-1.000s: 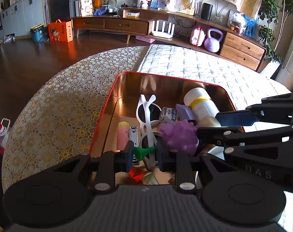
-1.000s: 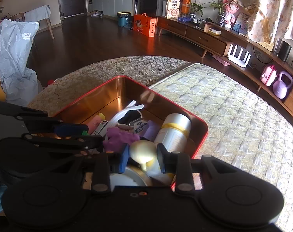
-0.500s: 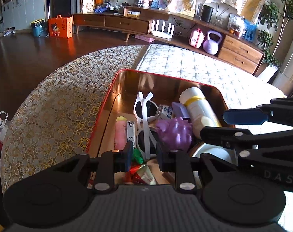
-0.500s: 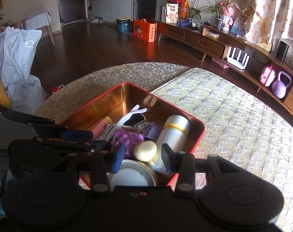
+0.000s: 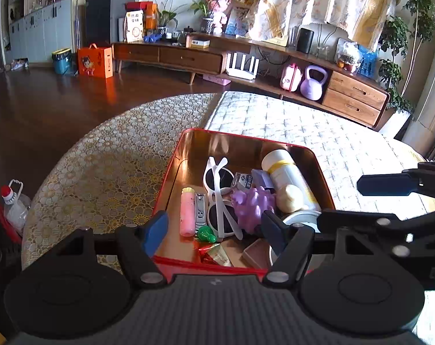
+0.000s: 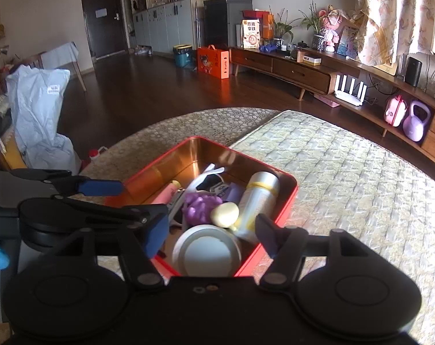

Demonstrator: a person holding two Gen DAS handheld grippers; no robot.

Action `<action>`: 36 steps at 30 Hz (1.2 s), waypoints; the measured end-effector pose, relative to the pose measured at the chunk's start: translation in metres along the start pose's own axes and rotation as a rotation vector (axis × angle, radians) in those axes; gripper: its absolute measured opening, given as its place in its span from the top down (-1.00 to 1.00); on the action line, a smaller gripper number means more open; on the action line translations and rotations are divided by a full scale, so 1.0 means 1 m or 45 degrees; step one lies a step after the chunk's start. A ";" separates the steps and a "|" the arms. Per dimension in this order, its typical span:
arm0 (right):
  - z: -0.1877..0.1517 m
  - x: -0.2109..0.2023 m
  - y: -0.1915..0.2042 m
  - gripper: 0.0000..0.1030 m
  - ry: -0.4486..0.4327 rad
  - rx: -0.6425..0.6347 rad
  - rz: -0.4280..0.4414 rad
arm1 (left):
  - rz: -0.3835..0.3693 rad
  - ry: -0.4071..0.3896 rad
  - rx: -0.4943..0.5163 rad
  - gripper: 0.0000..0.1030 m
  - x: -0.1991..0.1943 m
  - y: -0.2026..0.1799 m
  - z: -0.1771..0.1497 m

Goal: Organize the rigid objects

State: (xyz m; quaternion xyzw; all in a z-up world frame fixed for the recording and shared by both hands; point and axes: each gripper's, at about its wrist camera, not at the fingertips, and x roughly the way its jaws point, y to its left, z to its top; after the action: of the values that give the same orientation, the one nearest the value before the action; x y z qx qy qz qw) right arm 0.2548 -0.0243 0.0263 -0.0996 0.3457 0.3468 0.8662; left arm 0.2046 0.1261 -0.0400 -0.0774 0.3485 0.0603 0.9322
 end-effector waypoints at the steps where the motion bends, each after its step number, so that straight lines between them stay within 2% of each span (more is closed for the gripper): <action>1: -0.002 -0.005 0.000 -0.48 -0.014 0.003 0.004 | 0.001 -0.008 0.001 -0.42 -0.003 0.000 0.000; 5: -0.008 -0.022 0.000 -0.56 -0.053 0.024 0.017 | 0.006 -0.054 0.038 -0.55 -0.020 -0.003 -0.005; 10: -0.018 -0.045 -0.001 -0.92 -0.124 0.064 0.026 | -0.021 -0.096 0.030 -0.72 -0.040 -0.002 -0.011; 12: -0.022 -0.054 -0.002 -0.99 -0.155 0.076 0.025 | -0.019 -0.109 0.029 -0.80 -0.047 -0.001 -0.014; 16: -0.030 -0.067 -0.006 -1.00 -0.194 0.103 0.011 | -0.009 -0.132 0.030 -1.00 -0.055 -0.003 -0.019; 24: -0.046 -0.078 -0.011 -1.00 -0.258 0.171 -0.038 | 0.008 -0.129 0.014 -1.00 -0.068 -0.002 -0.026; 36: -0.068 -0.075 -0.004 -1.00 -0.217 0.163 -0.033 | 0.041 -0.124 0.029 -1.00 -0.077 -0.007 -0.039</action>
State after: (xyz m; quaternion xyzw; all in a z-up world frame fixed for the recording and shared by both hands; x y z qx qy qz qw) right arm 0.1827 -0.0951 0.0258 -0.0185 0.2908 0.3200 0.9015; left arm 0.1232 0.1080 -0.0178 -0.0581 0.3044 0.0748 0.9478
